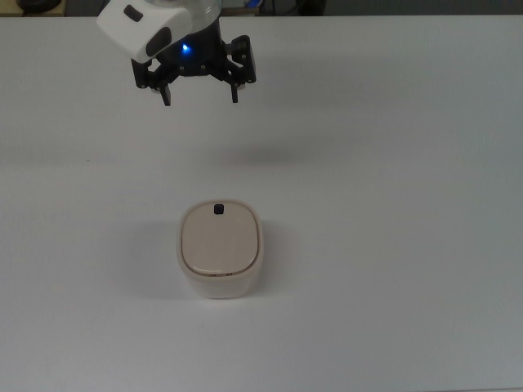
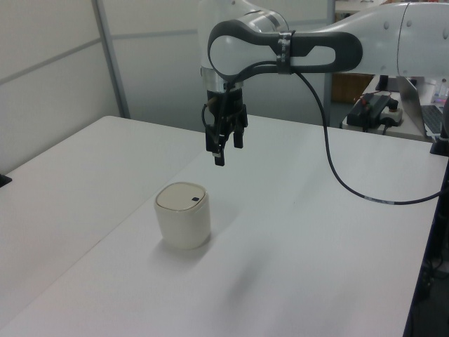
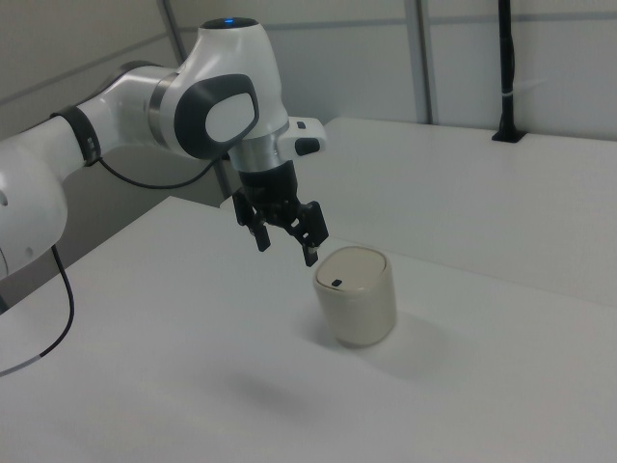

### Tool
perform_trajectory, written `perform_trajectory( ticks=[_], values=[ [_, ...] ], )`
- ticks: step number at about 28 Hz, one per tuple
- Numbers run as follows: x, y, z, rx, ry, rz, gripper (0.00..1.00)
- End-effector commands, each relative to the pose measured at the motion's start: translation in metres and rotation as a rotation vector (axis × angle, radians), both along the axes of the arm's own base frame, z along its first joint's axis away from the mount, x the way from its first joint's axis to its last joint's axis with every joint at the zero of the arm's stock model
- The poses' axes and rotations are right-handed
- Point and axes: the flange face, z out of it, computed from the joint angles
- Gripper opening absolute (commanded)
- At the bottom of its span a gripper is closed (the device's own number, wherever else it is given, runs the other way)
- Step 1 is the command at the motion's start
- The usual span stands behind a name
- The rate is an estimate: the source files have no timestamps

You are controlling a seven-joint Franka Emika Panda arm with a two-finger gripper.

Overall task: Open the trash can
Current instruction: 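Move the gripper above the cream trash can lid, then lower the closed gripper onto the lid's dark button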

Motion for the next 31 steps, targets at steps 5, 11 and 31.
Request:
perform_trajectory(
  ticks=[5,11,31],
  values=[
    [-0.002,0.0,0.002,-0.003,-0.013,0.004,0.0],
    [-0.003,0.002,0.002,-0.001,-0.013,0.007,0.0],
    [0.021,0.014,-0.028,0.003,-0.047,0.023,0.0]
  ],
)
